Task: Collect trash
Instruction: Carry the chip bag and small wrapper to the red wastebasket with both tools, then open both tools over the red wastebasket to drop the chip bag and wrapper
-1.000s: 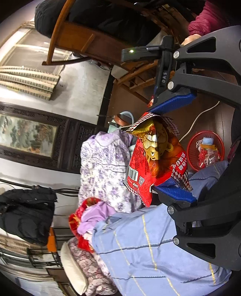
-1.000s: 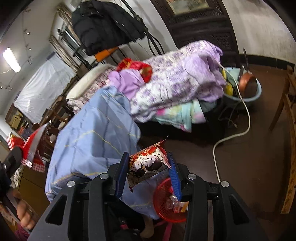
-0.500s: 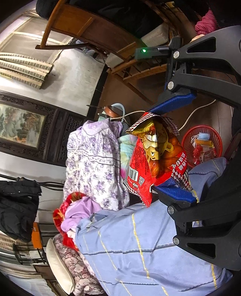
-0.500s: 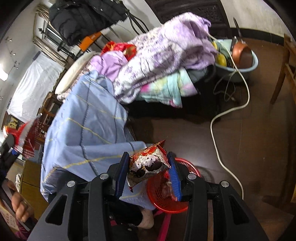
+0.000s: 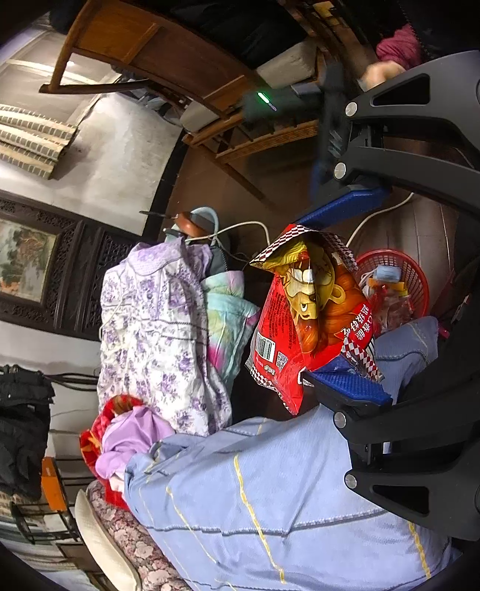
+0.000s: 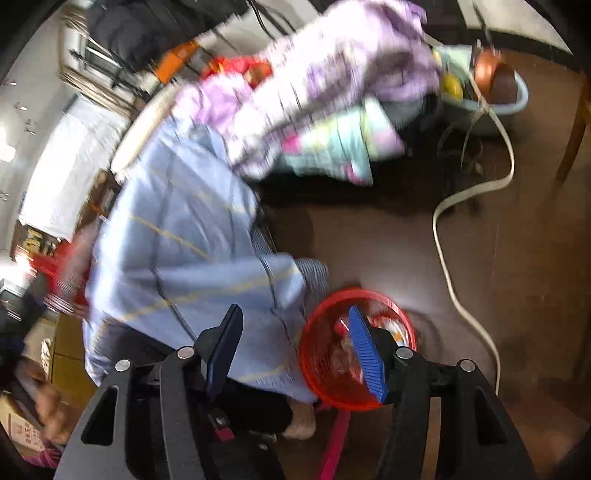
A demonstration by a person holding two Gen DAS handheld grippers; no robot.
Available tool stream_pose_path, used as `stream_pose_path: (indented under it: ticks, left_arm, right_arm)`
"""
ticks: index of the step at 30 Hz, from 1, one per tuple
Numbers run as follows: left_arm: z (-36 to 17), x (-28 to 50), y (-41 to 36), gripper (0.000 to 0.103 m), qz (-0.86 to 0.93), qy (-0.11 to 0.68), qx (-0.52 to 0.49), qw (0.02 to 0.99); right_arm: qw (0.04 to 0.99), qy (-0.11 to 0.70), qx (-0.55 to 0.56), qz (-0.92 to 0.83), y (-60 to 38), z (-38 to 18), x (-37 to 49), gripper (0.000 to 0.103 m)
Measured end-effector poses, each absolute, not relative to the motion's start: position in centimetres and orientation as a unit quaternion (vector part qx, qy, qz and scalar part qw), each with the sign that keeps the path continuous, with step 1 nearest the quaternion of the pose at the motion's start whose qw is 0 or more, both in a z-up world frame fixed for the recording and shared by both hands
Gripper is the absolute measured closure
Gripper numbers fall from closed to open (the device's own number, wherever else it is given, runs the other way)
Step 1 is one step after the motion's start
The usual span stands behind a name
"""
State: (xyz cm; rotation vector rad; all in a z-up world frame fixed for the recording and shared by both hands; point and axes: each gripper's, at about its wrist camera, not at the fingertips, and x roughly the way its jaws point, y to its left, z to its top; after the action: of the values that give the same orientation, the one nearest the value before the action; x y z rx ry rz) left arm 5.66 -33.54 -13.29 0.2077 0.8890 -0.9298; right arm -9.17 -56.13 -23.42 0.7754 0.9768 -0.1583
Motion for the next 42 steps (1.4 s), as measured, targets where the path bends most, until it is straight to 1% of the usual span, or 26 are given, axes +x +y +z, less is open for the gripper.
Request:
stream_pose_path:
  ticks: [4,7,12,17,23,31,34,42]
  left_arm:
    - [-14.6,4.6,-34.6,0.034,-0.444,0.425,0.109,0.781]
    - [-16.2,3.6,-35.5,0.034,-0.448,0.431,0.130,0.772]
    - [-19.6,3.0,-36.9,0.034,-0.445,0.453,0.161,0.756]
    - [-23.4,3.3,-38.1,0.034,-0.429,0.490,0.187,0.735]
    - [-25.3,2.6,-39.0,0.034,-0.424,0.493,0.225,0.726]
    - [-25.7,2.5,-39.7,0.034,-0.416,0.489,0.246,0.726]
    - [-26.0,2.3,-40.0,0.034,-0.412,0.486,0.256,0.727]
    - [-27.0,2.0,-40.4,0.034,-0.411,0.492,0.273,0.717]
  right_arm:
    - [0.850,0.399,0.332,-0.085,-55.7,-18.7,-9.7,0.044]
    - [0.870,0.374,0.309,-0.087,-54.9,-16.3,-9.7,0.044]
    - [0.890,0.338,0.291,-0.094,-54.8,-13.3,-9.8,0.043]
    - [0.898,0.320,0.286,-0.098,-54.9,-11.7,-9.9,0.043]
    - [0.901,0.321,0.275,-0.098,-54.2,-11.4,-9.8,0.043]
    - [0.892,0.347,0.268,-0.113,-54.0,-12.6,-10.1,0.043]
    - [0.885,0.358,0.270,-0.127,-54.3,-13.5,-10.1,0.041]
    - [0.880,0.353,0.289,-0.133,-54.9,-14.6,-10.3,0.040]
